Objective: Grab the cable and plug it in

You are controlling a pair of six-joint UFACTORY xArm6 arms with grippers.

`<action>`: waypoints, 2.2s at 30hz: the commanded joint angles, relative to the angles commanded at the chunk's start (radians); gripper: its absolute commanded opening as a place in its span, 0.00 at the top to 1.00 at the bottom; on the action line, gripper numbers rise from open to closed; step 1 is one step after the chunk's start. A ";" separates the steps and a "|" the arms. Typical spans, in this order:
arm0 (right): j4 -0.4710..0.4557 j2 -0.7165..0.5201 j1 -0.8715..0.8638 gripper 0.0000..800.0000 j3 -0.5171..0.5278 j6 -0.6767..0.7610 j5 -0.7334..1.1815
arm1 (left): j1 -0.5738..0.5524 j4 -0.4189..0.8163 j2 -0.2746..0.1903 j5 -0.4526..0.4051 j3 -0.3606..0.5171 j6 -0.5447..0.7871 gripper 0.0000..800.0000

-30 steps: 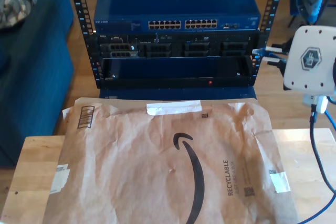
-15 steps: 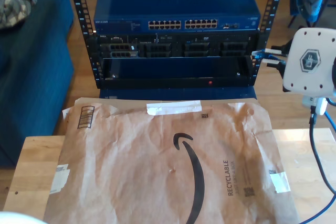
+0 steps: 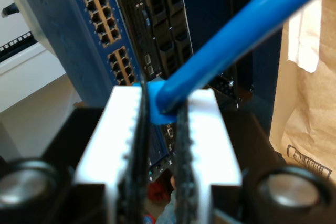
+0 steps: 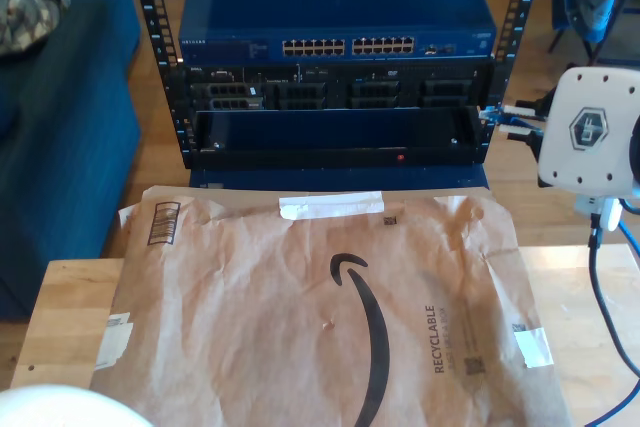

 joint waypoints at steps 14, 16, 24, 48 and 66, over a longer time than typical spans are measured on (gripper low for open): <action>0.005 0.000 0.015 1.00 0.043 0.003 -0.141 | 0.002 -0.003 0.009 -0.098 0.054 -0.002 0.00; 0.005 0.006 0.054 1.00 0.041 0.006 -0.157 | 0.002 -0.003 0.009 -0.095 0.052 -0.002 0.00; 0.003 0.127 0.192 1.00 0.037 0.031 -0.241 | 0.002 -0.003 0.009 -0.095 0.052 -0.002 0.00; -0.011 0.364 0.229 1.00 0.023 0.035 -0.539 | 0.002 -0.003 0.009 -0.095 0.052 -0.002 0.00; -0.026 0.410 0.292 1.00 0.003 0.031 -0.531 | 0.002 -0.003 0.011 -0.095 0.052 -0.002 0.00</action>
